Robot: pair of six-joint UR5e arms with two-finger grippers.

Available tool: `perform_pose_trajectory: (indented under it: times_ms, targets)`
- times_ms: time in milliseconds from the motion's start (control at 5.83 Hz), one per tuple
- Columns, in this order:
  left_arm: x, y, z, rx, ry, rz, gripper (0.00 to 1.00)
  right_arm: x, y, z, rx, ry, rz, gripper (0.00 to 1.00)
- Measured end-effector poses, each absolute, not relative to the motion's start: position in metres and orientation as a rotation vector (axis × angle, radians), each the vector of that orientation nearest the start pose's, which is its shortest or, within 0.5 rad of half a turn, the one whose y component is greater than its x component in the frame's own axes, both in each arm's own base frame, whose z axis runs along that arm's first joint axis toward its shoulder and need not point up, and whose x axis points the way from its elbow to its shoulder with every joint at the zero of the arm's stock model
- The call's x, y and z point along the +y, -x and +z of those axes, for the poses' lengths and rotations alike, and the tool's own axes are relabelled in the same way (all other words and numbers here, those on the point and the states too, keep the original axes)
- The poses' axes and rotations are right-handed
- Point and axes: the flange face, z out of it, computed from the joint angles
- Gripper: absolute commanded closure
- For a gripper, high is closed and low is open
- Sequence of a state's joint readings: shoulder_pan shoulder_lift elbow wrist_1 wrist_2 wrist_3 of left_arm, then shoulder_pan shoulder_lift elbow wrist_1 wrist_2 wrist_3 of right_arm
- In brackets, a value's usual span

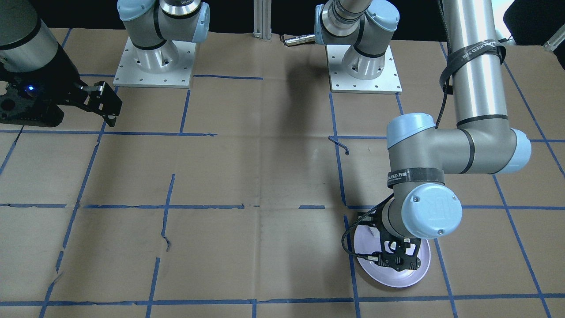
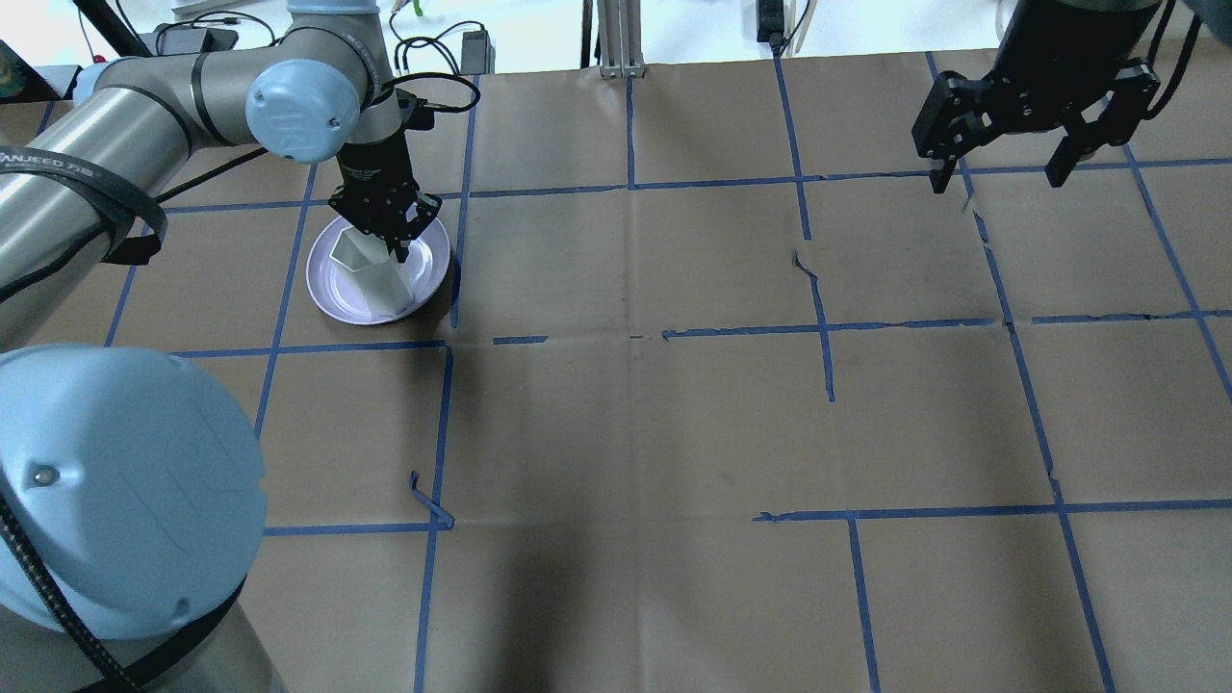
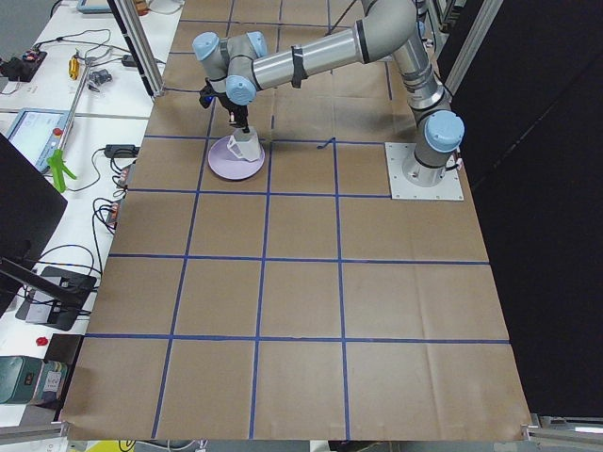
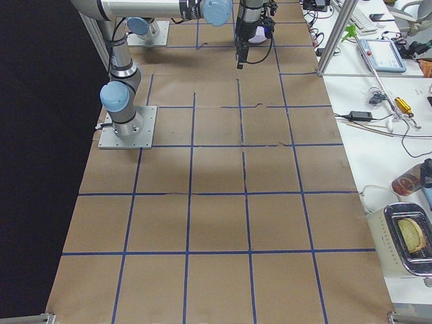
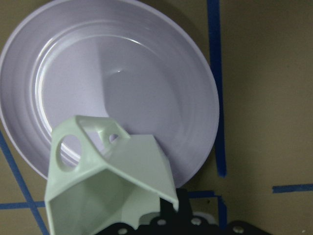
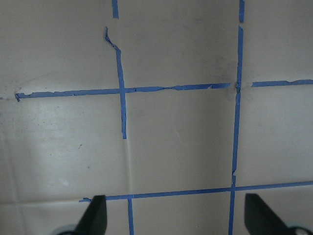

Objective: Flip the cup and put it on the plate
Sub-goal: 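Turn the mug upright and lower it onto the plate with the left gripper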

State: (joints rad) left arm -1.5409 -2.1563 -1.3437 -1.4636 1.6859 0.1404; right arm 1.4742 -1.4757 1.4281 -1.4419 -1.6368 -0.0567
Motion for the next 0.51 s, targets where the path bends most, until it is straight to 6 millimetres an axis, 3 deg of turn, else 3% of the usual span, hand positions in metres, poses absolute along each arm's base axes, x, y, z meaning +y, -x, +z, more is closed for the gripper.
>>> perform_pose_trajectory:
  times_ms: [171,343,514]
  targets:
    - [-0.6787,0.0939,0.2608,3.020,-0.191,0.386,1.00,-0.5332,-0.0756,0.4971,3.198,-0.059,0.138,0.00]
    - [-0.6796,0.0902,0.2612,3.022,-0.191,0.380,0.81,-0.5332,-0.0756,0.4970,3.198,-0.059,0.138,0.00]
    - [-0.6810,0.0890,0.2610,3.024,-0.189,0.367,0.01,-0.5331,-0.0757,0.4970,3.197,-0.059,0.140,0.00]
